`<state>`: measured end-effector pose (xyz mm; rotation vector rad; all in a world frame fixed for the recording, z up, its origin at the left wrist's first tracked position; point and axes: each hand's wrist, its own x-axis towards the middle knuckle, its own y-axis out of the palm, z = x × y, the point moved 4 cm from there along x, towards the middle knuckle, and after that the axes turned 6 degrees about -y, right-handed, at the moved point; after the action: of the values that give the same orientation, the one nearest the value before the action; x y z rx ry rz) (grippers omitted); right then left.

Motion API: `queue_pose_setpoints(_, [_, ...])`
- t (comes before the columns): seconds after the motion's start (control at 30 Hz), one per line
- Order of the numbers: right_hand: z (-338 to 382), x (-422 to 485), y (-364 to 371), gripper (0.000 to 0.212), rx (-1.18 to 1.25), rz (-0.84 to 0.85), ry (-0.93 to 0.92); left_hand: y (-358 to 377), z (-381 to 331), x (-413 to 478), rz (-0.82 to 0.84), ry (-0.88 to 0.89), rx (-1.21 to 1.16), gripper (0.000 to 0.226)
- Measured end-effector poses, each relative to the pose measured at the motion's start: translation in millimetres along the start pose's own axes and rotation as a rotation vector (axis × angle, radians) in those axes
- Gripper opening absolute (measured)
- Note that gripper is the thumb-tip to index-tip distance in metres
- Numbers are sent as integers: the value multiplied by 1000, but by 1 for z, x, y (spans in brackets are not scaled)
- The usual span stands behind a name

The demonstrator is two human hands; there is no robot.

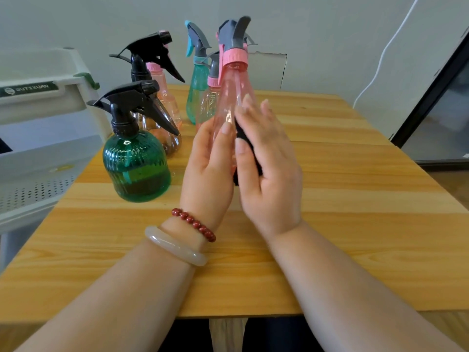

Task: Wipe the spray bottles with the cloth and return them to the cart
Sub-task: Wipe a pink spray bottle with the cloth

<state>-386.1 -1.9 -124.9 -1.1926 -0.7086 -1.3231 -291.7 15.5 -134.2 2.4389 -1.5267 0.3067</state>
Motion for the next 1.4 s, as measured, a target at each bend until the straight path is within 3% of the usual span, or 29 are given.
queue_pose_setpoints(0.03, [-4, 0, 0, 36, 42, -25, 62, -1, -1, 0, 11, -12, -29, 28])
queue_pose_setpoints(0.13, [-20, -2, -3, 39, 308, -192, 496, -3, -4, 1, 28, -37, -107, 44])
queue_pose_setpoints(0.17, [-20, -3, -3, 39, 331, -193, 548, -2, -5, 1, 21, -47, -96, 45])
queue_pose_setpoints(0.33, [-5, -1, -2, 38, 115, -6, 108, -2, -5, 0, -23, -74, -86, 34])
queue_pose_setpoints(0.43, [-12, 2, -4, 37, 281, -132, 369, -3, -4, 2, 26, -55, -105, 49])
queue_pose_setpoints(0.5, [-16, -1, -4, 38, 433, -189, 579, -3, -4, 2, 27, -34, -112, 46])
queue_pose_setpoints(0.6, [-21, -2, -7, 35, 417, -196, 622, -2, -2, 0, -1, 56, -27, 38])
queue_pose_setpoints(0.7, [-21, -1, -9, 37, 315, -172, 517, 0, -3, 1, 5, 165, 99, 39])
queue_pose_setpoints(0.83, [-7, 3, -9, 37, 149, -94, 223, 3, -4, 0, 96, 123, -31, 49])
queue_pose_setpoints(0.9, [2, 3, -4, 37, 81, 16, 18, 1, -7, -2, 102, 81, -142, 42])
queue_pose_setpoints(0.93, [1, 2, -3, 37, 75, 19, 3, 1, -7, -2, 105, 59, -191, 39])
queue_pose_setpoints(1.03, [-12, 0, -4, 35, 266, -147, 344, 1, -7, -1, 103, 34, -228, 40])
queue_pose_setpoints(1.1, [-14, -1, -4, 36, 281, -187, 435, 2, -5, 0, 99, 23, -209, 36])
queue_pose_setpoints(1.13, [-11, 0, -4, 36, 245, -161, 388, 4, -4, -1, 105, 25, -195, 36])
queue_pose_setpoints(1.23, [2, 1, -1, 34, 22, -8, -8, 2, -3, -2, 67, 70, -97, 39])
queue_pose_setpoints(1.27, [0, 2, 0, 34, 17, -7, -14, 1, -3, -2, 68, 60, -102, 41])
queue_pose_setpoints(1.4, [-18, -2, -4, 37, 270, -199, 444, 2, -2, 1, 79, 64, -110, 58])
